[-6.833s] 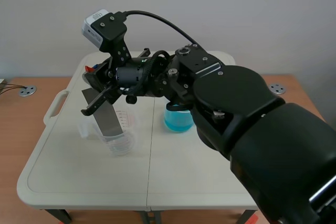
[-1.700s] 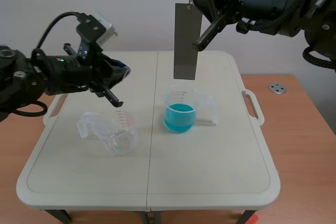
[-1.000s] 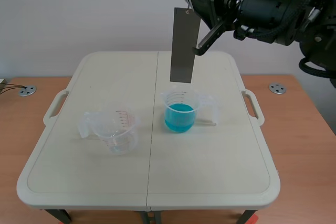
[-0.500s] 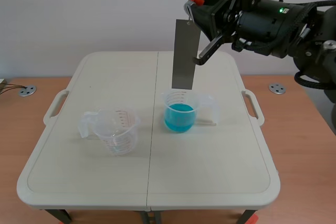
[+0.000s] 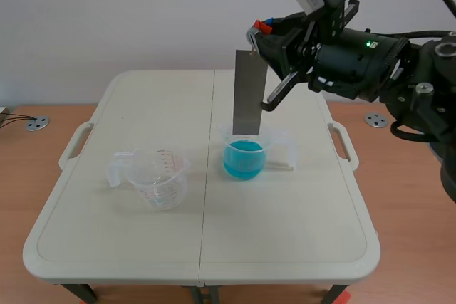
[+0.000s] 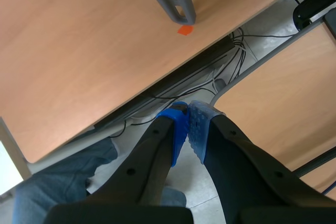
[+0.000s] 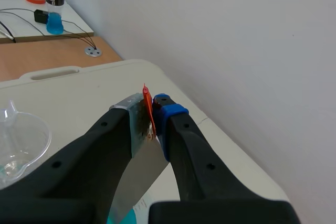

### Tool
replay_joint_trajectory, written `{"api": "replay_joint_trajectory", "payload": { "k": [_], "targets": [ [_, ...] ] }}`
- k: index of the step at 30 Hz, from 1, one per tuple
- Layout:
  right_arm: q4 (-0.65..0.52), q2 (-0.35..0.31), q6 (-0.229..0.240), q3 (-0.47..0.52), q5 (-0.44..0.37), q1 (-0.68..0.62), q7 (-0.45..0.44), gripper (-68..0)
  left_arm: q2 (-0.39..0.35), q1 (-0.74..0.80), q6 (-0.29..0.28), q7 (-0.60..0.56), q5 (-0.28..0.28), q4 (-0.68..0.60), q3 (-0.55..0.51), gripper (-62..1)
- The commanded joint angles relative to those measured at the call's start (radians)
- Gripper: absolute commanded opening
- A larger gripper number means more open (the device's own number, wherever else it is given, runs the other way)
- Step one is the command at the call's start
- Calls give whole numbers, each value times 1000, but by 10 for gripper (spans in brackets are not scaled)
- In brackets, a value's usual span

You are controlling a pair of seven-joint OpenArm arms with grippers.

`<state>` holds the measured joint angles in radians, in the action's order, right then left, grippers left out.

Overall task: Hold the metal plate by the orange handle, dip it into the blue solution, take it out and point at it, then put the plate back in the beaker on the left.
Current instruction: 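Lower the plate into the blue solution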

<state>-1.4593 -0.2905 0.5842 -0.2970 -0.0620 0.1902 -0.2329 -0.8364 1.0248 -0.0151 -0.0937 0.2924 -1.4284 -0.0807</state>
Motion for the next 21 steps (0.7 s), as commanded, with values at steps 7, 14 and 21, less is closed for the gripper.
{"api": "replay_joint_trajectory", "payload": {
  "k": [7, 14, 21],
  "targets": [
    [39, 3, -8, -32, 10, 29, -56, -662, 5, -6, 2, -8, 2, -4, 0, -591],
    [109, 12, -16, -41, 33, 29, -107, -662, 8, -6, 2, -7, 2, -4, 0, -591],
    [197, 45, -22, -45, 85, 51, -144, -662, 8, -6, -3, -7, 2, -4, 1, -591]
  ]
}}
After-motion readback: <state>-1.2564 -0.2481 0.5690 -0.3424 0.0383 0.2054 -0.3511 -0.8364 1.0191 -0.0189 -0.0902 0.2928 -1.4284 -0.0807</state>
